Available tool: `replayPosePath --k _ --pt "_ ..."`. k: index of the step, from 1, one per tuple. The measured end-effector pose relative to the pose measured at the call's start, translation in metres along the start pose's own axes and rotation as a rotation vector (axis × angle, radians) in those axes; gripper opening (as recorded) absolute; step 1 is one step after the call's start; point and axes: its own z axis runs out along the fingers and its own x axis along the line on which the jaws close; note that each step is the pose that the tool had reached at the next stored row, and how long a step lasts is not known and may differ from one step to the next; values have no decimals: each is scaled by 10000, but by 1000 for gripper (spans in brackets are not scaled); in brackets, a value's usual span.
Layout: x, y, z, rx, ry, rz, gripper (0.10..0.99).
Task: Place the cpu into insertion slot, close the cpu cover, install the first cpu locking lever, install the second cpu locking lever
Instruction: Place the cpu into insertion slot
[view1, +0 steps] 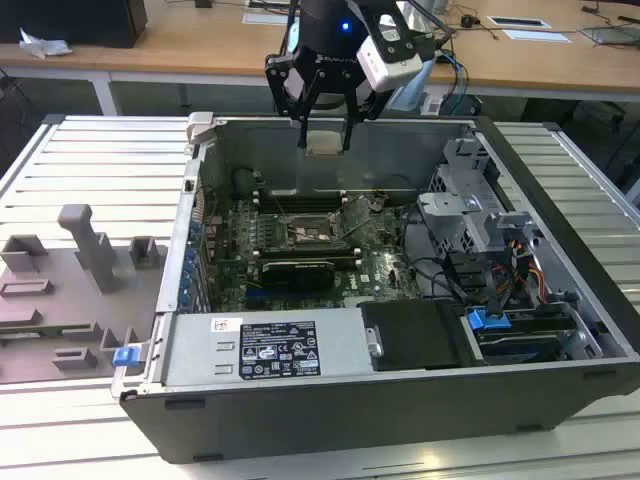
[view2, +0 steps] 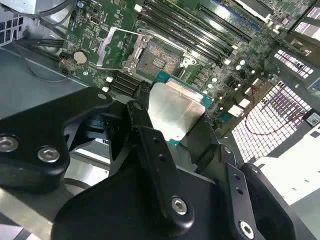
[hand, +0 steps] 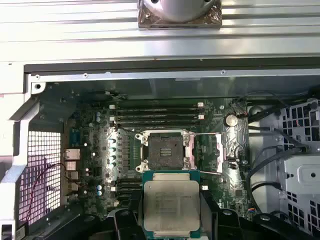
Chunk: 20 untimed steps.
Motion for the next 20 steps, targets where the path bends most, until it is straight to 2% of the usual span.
replayPosePath --k 20 --pt "1 0 0 -10 -48 539 541"
